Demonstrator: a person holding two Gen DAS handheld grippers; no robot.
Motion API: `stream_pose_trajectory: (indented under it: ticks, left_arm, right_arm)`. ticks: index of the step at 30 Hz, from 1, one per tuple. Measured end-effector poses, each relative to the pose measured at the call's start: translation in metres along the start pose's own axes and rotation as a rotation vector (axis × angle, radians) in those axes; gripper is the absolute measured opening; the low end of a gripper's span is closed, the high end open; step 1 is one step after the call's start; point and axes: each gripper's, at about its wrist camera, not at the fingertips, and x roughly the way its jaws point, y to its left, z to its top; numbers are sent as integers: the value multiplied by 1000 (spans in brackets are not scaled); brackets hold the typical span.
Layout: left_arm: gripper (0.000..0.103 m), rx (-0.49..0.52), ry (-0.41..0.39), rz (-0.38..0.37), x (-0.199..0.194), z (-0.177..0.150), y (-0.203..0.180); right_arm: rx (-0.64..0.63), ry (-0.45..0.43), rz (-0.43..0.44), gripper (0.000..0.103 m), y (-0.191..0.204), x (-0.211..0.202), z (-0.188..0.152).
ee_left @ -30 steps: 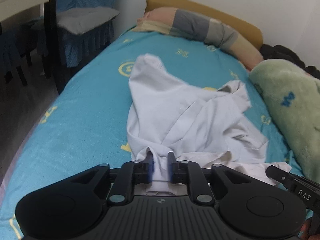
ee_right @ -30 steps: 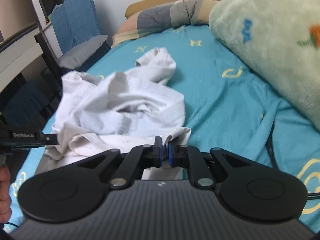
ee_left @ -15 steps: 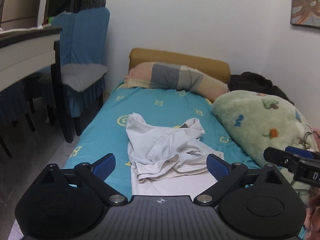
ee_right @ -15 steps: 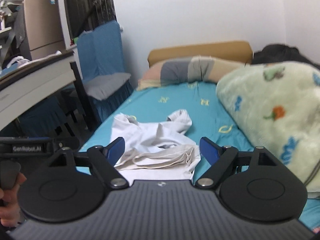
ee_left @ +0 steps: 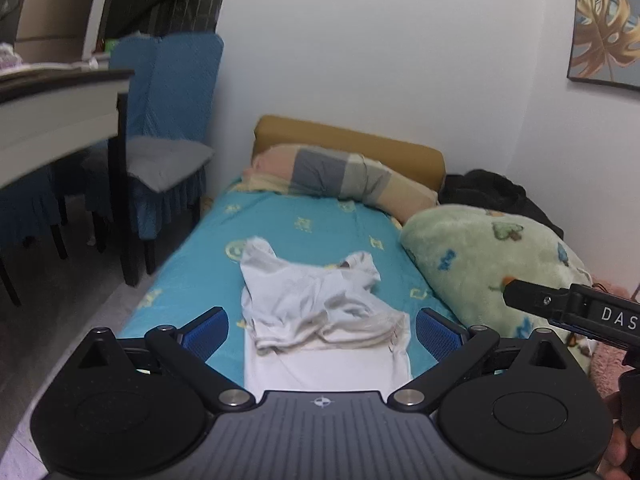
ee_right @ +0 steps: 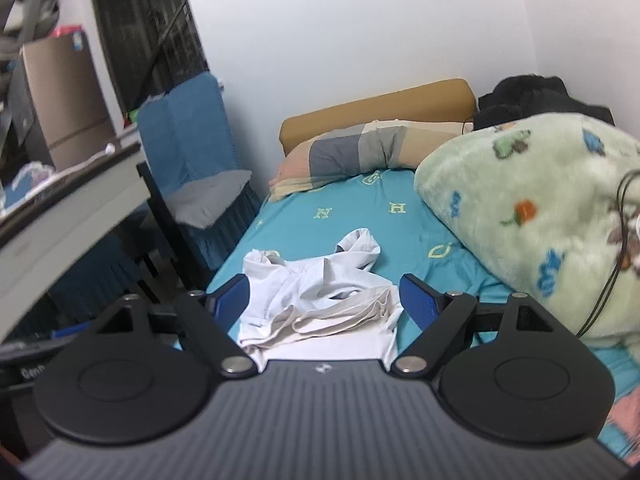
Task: Fold clothes
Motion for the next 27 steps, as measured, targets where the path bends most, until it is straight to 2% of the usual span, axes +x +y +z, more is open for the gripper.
stream_pose_trajectory:
  ticks: [4,6,9,14,16,18,20,22,24,25,26,27]
  left_arm:
    - [101,-170,177,-72,27,-19,29]
    - [100,-316,283,-110,46,-34,50]
    - [100,-520,435,-159,74,-59,80]
    - [95,-748,612,-142,116,-102,109]
    - [92,-815,640,-144,129,-111,113]
    - [89,-826,657,-125,142,-118,110]
    - [90,-824,643,-111,152,-120,104]
    - [87,-803,607,-111,156,-116,98]
    - [67,-786,585,-89,156,-113,96]
    - [64,-785,576,-74,156,-112,96]
    - [54,-785,567,-60,155,-112,96]
    - [42,-796,560,-54,154,-111,98]
  right_arm:
    - [64,49,14,83,-15,16,-25]
    - [163,102,48,83,-30,29,-42]
    - [391,220,131,84,-58,53,-74]
    - [680,411,249,85,-78,91,-134]
    - [762,467,272,85,-77,104,-152]
    - [813,498,267,85,-79,116,-162]
    - [852,518,250,85,-82,126,-170]
    - [912,493,244,78,-90,131,-177]
    - [968,428,231,76,-100,130,-179]
    - [987,391,220,76,-104,129,-179]
    - [985,363,206,76,-106,128,-178]
    - [984,336,191,71,-108,127,-177]
